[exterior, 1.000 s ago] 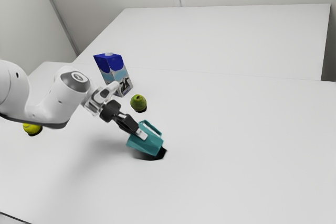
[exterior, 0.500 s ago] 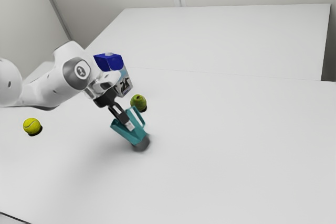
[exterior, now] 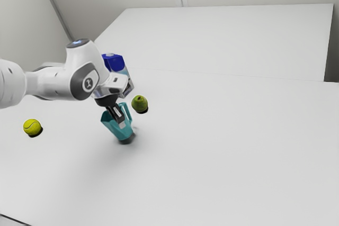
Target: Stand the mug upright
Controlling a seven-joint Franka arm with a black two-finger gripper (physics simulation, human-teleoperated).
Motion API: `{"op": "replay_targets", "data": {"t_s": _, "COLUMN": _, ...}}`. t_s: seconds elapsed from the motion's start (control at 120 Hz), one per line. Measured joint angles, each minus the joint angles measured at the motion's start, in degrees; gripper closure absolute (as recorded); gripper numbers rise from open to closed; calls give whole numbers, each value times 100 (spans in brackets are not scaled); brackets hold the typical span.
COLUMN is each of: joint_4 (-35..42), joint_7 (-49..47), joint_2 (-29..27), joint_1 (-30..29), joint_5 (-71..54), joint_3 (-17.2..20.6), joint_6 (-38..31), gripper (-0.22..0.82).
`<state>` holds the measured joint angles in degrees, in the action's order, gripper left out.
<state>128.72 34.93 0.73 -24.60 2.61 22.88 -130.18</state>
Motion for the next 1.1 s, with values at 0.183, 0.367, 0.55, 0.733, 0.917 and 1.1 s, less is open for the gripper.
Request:
{"op": "replay_targets", "data": {"t_s": 0.183, "joint_4": 138, "joint_7": -585, "joint_2": 17, "joint_1": 55, "joint_5": -314, "joint_3": 45, "joint_6": -75, "gripper": 78}}
{"op": "replay_targets", "data": {"t_s": 0.367, "joint_4": 164, "joint_7": -1033, "joint_2": 71, "joint_1": 164, "joint_5": -415, "joint_3": 45, "joint_6": -116, "gripper": 78}}
{"op": "replay_targets", "data": {"t_s": 0.55, "joint_4": 165, "joint_7": -1322, "joint_2": 123, "joint_1": 211, "joint_5": -397, "joint_3": 41, "joint_6": -117, "gripper": 57}}
{"op": "replay_targets", "data": {"t_s": 0.733, "joint_4": 161, "joint_7": -1519, "joint_2": 91, "joint_1": 127, "joint_5": -386, "joint_3": 69, "joint_6": -111, "gripper": 34}}
{"op": "replay_targets", "data": {"t_s": 0.917, "joint_4": 116, "joint_7": -1658, "joint_2": -257, "joint_1": -40, "joint_5": -384, "joint_3": 198, "joint_6": -21, "gripper": 23}}
{"op": "replay_targets", "data": {"t_s": 1.1, "joint_4": -191, "joint_7": -1757, "joint_2": -640, "joint_1": 156, "joint_5": -376, "joint_3": 276, "joint_6": 321, "gripper": 14}}
